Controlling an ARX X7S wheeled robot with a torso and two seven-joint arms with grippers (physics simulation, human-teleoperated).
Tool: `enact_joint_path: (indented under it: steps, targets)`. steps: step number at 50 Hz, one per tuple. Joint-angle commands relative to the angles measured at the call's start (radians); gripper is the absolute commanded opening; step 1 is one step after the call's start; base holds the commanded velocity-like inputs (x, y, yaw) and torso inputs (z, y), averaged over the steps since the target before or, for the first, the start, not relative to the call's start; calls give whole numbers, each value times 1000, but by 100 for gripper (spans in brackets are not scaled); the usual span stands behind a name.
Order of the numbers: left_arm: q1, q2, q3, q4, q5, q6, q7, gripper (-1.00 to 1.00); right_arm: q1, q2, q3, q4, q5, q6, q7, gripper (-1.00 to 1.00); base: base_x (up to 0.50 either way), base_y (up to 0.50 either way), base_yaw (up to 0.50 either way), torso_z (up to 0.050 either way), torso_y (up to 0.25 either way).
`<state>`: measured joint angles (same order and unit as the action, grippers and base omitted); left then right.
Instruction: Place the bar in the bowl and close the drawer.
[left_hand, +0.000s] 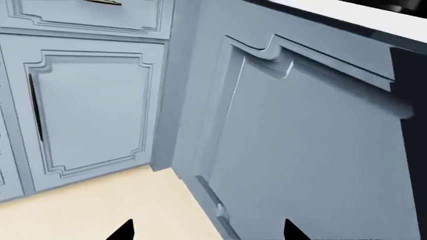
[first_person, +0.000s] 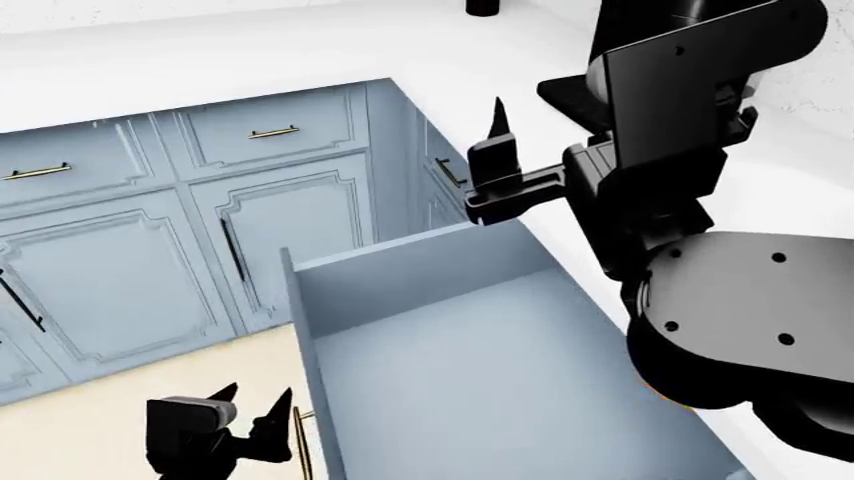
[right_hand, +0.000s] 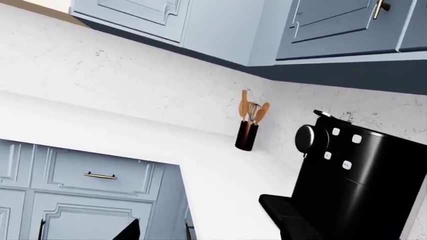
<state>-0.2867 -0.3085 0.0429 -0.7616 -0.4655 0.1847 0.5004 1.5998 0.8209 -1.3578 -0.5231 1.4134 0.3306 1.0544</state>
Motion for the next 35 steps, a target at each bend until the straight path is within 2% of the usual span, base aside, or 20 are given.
enact_joint_path:
  steps: [1, 13, 31, 32, 35]
  targets:
    - [-126, 95, 110, -183, 45, 63, 126, 100, 3, 9, 5, -19, 13, 7, 19, 100, 0, 0, 0, 0, 0]
    - [-318, 190, 135, -538, 87, 232, 232, 100, 22, 15, 21, -52, 53, 18, 64, 100, 0, 0, 0, 0, 0]
    - [-399, 304, 42, -547, 280, 169, 280, 100, 3, 11, 34, -86, 56, -6, 109, 100, 0, 0, 0, 0, 0]
    - [-403, 308, 57, -547, 273, 165, 280, 100, 2, 12, 35, -88, 57, -8, 111, 100, 0, 0, 0, 0, 0]
    - [-417, 308, 214, -547, 143, 158, 260, 100, -2, 14, 35, -94, 58, -9, 117, 100, 0, 0, 0, 0, 0]
